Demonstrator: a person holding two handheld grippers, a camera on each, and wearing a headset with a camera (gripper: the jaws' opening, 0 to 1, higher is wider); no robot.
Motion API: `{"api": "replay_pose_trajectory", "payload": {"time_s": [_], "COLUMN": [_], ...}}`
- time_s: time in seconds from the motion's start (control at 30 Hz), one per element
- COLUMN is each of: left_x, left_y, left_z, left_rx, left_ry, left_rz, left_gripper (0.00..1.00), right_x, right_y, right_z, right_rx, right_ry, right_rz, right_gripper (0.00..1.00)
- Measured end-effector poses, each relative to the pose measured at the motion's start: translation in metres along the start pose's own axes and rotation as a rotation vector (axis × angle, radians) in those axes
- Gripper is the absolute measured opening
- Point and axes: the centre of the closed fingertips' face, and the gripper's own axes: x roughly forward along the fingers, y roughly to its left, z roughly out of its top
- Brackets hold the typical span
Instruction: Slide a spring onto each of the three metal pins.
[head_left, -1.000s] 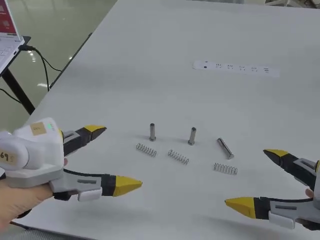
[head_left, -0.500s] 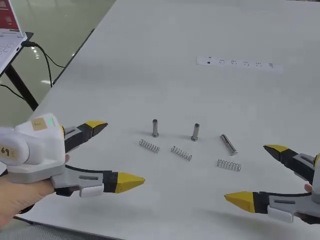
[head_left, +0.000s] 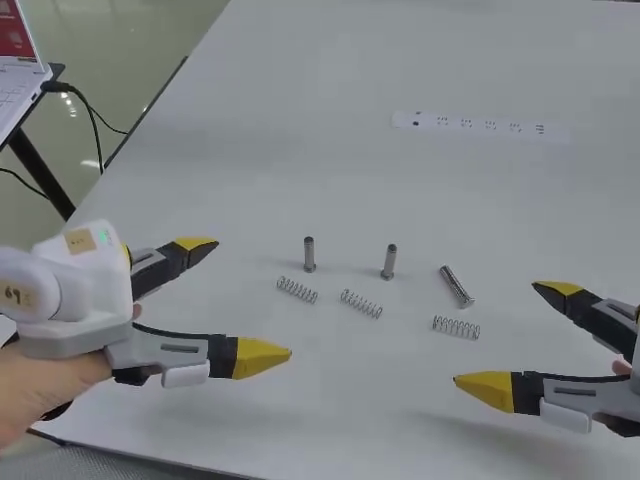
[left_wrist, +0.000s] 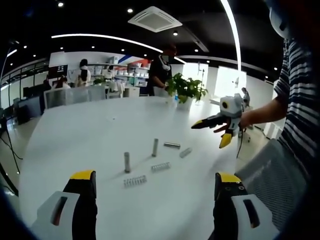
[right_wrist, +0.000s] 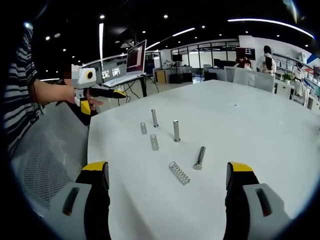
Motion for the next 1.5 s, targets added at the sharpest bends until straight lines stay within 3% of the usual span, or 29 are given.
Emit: {"api": "replay_pose_trajectory", "payload": {"time_s": [0.73, 1.07, 1.5], "left_x": [-0.003, -0.002, 0.001], "left_y": [0.001, 0.001, 0.003], "left_z": [0.003, -0.001, -0.002], "left_rx": [0.006, -0.001, -0.008], "left_ry": [0.000, 0.006, 0.004], "left_rz": [0.004, 0.002, 0.002], "left_gripper": [0.96, 0.96, 0.95], "right_x": [-0.004, -0.001, 0.008], "right_y": [0.004, 0.007, -0.002], "right_z": [-0.003, -0.005, 0.011], "right_rx": [-0.008, -0.018, -0.020], "right_ry": [0.018, 0.037, 0.035], "right_rz": [0.000, 0.016, 0.022], "right_gripper": [0.97, 0.96, 0.94]}}
